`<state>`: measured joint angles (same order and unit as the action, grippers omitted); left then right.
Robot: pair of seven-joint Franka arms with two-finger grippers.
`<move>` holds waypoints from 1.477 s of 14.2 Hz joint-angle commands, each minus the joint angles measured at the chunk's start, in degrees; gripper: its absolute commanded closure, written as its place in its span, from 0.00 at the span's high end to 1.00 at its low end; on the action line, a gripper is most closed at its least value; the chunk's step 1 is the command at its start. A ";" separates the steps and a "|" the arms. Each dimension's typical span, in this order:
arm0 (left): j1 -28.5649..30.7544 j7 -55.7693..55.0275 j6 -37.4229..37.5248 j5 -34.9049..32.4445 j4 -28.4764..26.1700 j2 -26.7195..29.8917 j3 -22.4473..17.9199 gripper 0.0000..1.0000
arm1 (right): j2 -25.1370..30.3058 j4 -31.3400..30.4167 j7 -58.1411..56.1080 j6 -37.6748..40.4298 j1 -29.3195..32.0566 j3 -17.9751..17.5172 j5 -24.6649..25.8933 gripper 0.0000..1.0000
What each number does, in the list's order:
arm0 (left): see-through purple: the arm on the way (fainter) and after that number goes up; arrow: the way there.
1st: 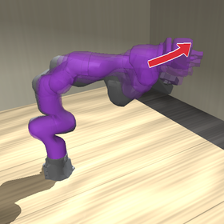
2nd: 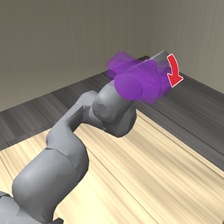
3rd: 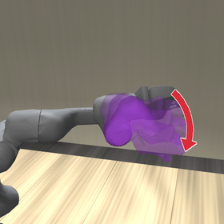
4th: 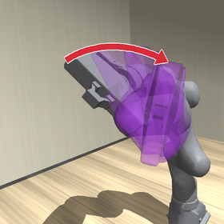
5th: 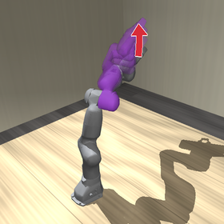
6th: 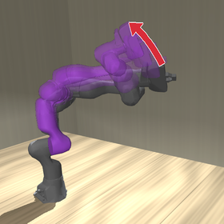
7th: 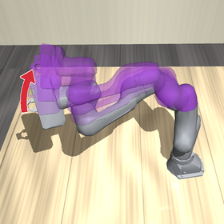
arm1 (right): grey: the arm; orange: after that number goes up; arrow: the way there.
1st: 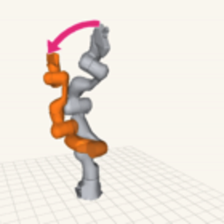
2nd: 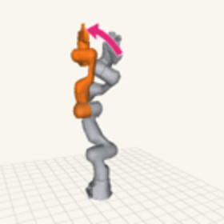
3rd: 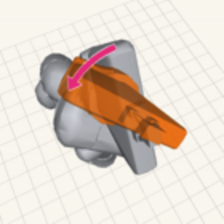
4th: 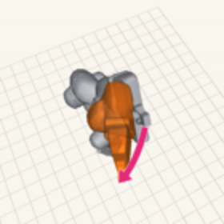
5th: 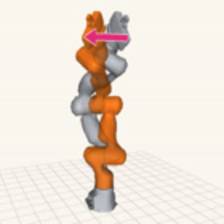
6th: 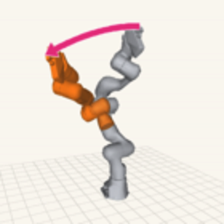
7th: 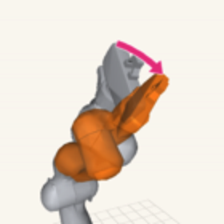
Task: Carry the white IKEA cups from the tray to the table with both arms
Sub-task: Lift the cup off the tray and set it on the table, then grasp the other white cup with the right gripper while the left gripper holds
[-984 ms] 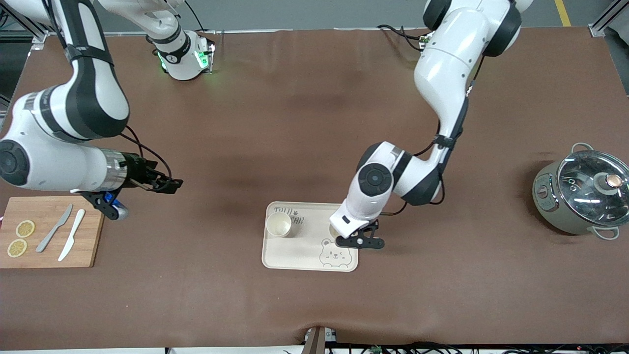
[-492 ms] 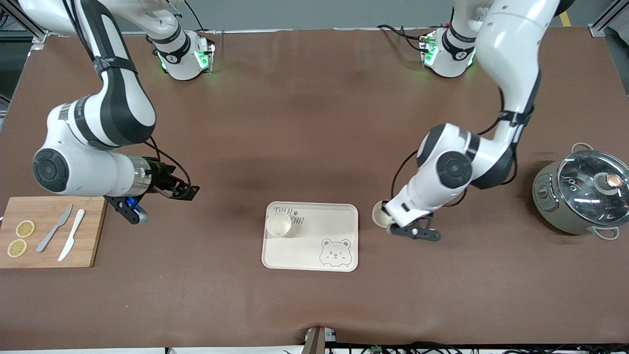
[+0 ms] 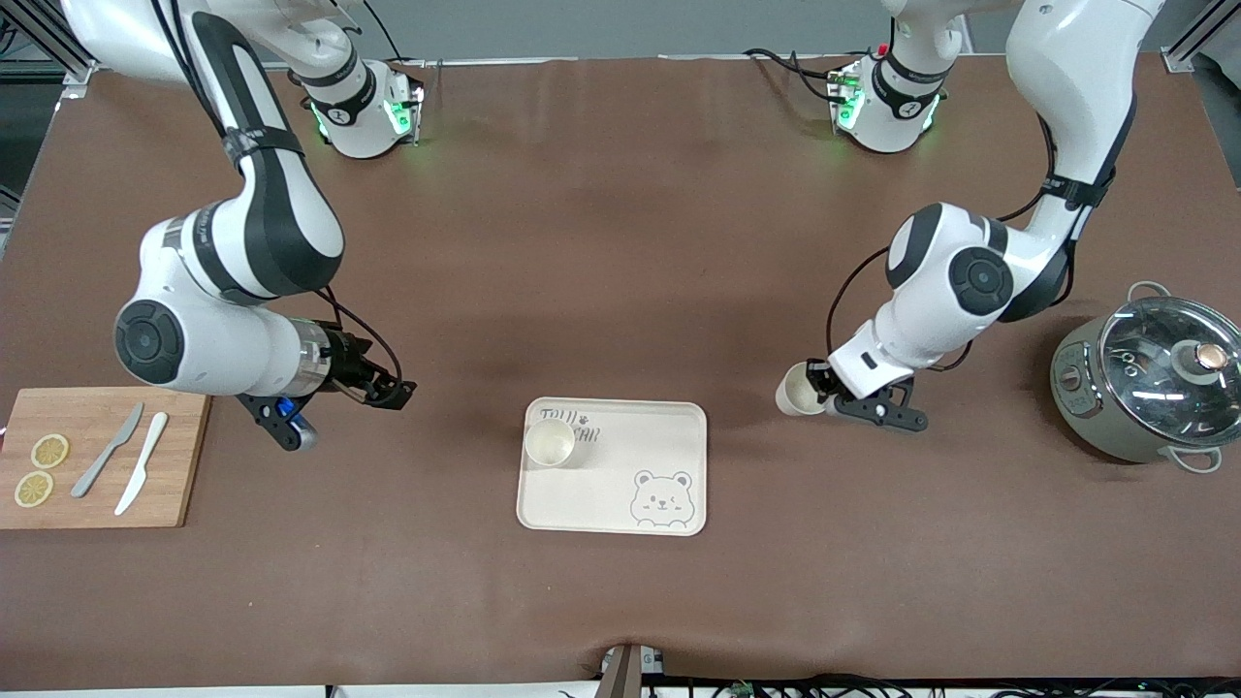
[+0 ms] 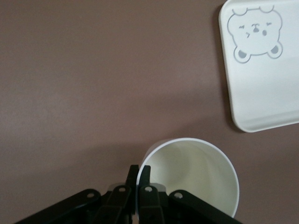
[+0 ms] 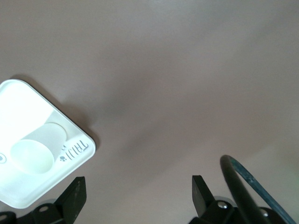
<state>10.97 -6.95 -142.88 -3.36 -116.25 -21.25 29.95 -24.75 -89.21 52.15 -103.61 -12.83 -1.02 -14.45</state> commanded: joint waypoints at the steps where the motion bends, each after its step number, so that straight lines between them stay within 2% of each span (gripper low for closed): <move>1: 3.01 1.33 -3.45 0.02 -9.50 7.87 2.31 0.00 | -1.61 0.62 4.88 -2.99 -2.01 0.23 -0.31 1.00; 5: 3.18 1.68 -11.07 -0.06 -19.77 13.59 2.22 0.00 | -2.67 0.71 8.93 -5.98 -3.77 0.23 -0.31 1.00; 9: 5.02 3.86 -22.24 -0.85 -28.40 14.57 2.04 0.00 | -5.30 0.97 15.25 -12.30 -7.20 0.23 -0.14 1.00; 11: 7.30 7.20 -25.24 -0.86 -31.13 14.57 2.22 0.00 | -6.01 0.97 16.06 -13.36 -8.25 0.23 0.04 1.00; 16: 9.33 10.29 -25.52 -0.86 -33.86 16.23 2.22 0.00 | -9.09 1.85 21.33 -17.14 -10.63 0.32 0.39 1.00; 18: 9.34 9.86 -24.73 -0.86 -34.56 17.81 2.31 0.00 | -9.27 1.85 23.07 -17.15 -12.21 0.50 2.49 1.00; 21: 9.34 9.68 -20.34 -0.77 -34.57 18.79 2.39 0.00 | -11.54 2.46 26.33 -21.61 -12.65 0.41 2.77 1.00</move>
<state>19.53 3.38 -165.49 -3.37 -149.31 -5.53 31.37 -33.97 -88.89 75.92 -122.90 -24.80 -1.02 -12.85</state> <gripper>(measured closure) 0.965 0.000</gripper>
